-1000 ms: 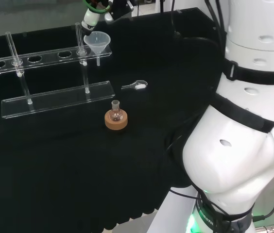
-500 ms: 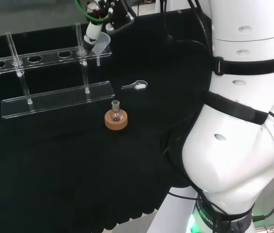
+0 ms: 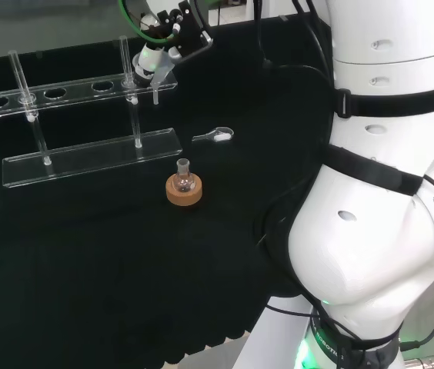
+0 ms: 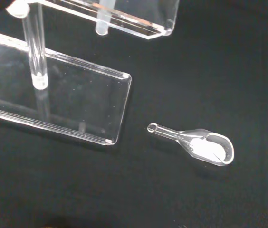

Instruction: Pick up the funnel from the transparent funnel stand.

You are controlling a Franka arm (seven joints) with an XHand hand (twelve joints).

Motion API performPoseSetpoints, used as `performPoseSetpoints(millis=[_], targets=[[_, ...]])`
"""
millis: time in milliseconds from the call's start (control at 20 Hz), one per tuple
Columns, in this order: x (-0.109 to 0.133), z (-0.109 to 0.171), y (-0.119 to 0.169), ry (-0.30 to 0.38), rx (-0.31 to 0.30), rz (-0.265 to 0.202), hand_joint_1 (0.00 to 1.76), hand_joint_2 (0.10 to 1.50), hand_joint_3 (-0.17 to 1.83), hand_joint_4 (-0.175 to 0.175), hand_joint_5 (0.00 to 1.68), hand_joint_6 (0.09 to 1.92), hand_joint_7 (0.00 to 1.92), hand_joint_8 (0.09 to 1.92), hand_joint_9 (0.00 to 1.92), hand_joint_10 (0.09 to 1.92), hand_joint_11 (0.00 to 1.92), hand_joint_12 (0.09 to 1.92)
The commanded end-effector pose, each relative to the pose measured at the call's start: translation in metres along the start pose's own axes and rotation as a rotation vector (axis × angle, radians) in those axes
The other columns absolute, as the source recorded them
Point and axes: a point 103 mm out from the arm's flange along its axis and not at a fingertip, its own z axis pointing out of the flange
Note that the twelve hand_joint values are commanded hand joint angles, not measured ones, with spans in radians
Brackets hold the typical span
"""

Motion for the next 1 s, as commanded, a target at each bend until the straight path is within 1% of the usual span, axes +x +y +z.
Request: performPoseSetpoints(millis=[50,200,350,500,750,900,1000], targets=[[0.005,0.0,0.002,0.002,-0.004,-0.019,0.61,0.71,0.25,-0.005,0.1,0.09,0.02,0.69,0.29,0.8,0.42,1.47],[-0.003,0.006,0.007,0.005,0.004,-0.026,0.61,0.71,0.25,-0.005,0.1,0.09,0.02,0.69,0.29,0.8,0.43,1.47],[-0.004,0.011,0.011,0.001,0.006,-0.027,0.61,0.71,0.25,-0.005,0.1,0.09,0.03,0.69,0.3,0.8,0.43,1.46],[-0.003,0.012,0.014,0.007,0.003,-0.028,0.61,0.71,0.26,-0.005,0.1,0.09,0.03,0.69,0.3,0.8,0.43,1.46],[-0.001,0.012,0.017,-0.006,-0.009,-0.028,0.62,0.71,0.26,-0.007,0.1,0.09,0.03,0.69,0.31,0.8,0.43,1.46],[-0.002,0.015,0.019,-0.019,-0.007,-0.026,0.62,0.7,0.29,-0.012,0.12,0.09,0.05,0.7,0.35,0.77,0.43,1.46],[0.0,0.015,0.02,-0.025,-0.006,-0.017,0.64,0.7,0.33,-0.02,0.18,0.09,0.12,0.7,0.44,0.72,0.45,1.45]])
